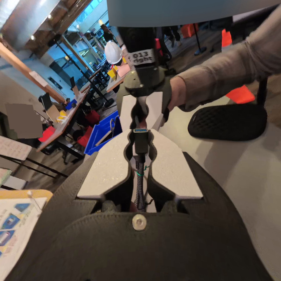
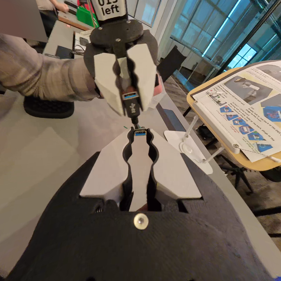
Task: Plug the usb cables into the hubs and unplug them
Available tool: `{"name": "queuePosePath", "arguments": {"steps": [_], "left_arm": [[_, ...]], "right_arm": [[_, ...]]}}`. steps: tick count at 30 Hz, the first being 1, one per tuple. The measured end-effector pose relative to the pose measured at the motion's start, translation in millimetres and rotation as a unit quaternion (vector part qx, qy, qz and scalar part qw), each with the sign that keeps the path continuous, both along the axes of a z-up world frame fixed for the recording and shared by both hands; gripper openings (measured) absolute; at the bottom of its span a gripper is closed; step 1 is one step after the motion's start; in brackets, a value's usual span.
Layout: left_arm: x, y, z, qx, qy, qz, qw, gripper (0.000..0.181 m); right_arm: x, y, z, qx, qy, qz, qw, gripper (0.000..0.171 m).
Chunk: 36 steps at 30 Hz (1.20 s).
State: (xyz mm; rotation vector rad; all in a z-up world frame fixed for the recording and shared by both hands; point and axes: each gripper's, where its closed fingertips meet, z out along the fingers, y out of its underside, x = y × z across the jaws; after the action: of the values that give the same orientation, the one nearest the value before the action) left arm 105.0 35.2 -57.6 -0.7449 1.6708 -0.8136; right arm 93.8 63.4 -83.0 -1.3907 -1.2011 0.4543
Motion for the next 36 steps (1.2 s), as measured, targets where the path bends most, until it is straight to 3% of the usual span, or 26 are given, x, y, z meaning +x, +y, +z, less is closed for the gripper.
{"name": "queuePosePath", "arguments": {"steps": [6, 14, 18, 20, 22, 24, 27, 29, 32, 36], "left_arm": [[-1, -22, -10, 0.162, 0.005, 0.004, 0.987, 0.018], [26, -32, -44, 0.391, 0.039, 0.075, 0.917, 0.017], [41, -18, -59, 0.456, 0.062, 0.133, 0.878, 0.018], [50, -2, -65, 0.501, 0.058, 0.178, 0.845, 0.019], [56, 7, -72, 0.513, 0.059, 0.197, 0.834, 0.019], [57, 6, -79, 0.509, 0.064, 0.183, 0.839, 0.018], [55, -1, -74, 0.457, 0.060, 0.168, 0.871, 0.020], [50, -10, -67, 0.422, 0.053, 0.142, 0.894, 0.032], [36, -19, -56, 0.322, 0.063, 0.094, 0.940, 0.045], [12, -18, -32, 0.196, 0.071, 0.058, 0.976, 0.049]], "right_arm": [[5, -8, 10, -0.041, 0.076, 0.026, 0.996, 0.013], [9, -14, 12, -0.082, 0.115, 0.021, 0.990, 0.013], [9, -14, 11, -0.108, 0.136, 0.015, 0.985, 0.012], [10, -11, 10, -0.109, 0.139, 0.005, 0.984, 0.013], [15, -4, 2, -0.106, 0.128, -0.012, 0.986, 0.013], [18, -1, -6, -0.109, 0.125, -0.016, 0.986, 0.013], [26, 3, -8, -0.105, 0.142, -0.014, 0.984, 0.013], [29, 4, -6, -0.102, 0.151, -0.009, 0.983, 0.013], [33, 5, -4, -0.095, 0.166, -0.006, 0.981, 0.013], [37, 3, -2, -0.077, 0.174, -0.001, 0.982, 0.013]]}}
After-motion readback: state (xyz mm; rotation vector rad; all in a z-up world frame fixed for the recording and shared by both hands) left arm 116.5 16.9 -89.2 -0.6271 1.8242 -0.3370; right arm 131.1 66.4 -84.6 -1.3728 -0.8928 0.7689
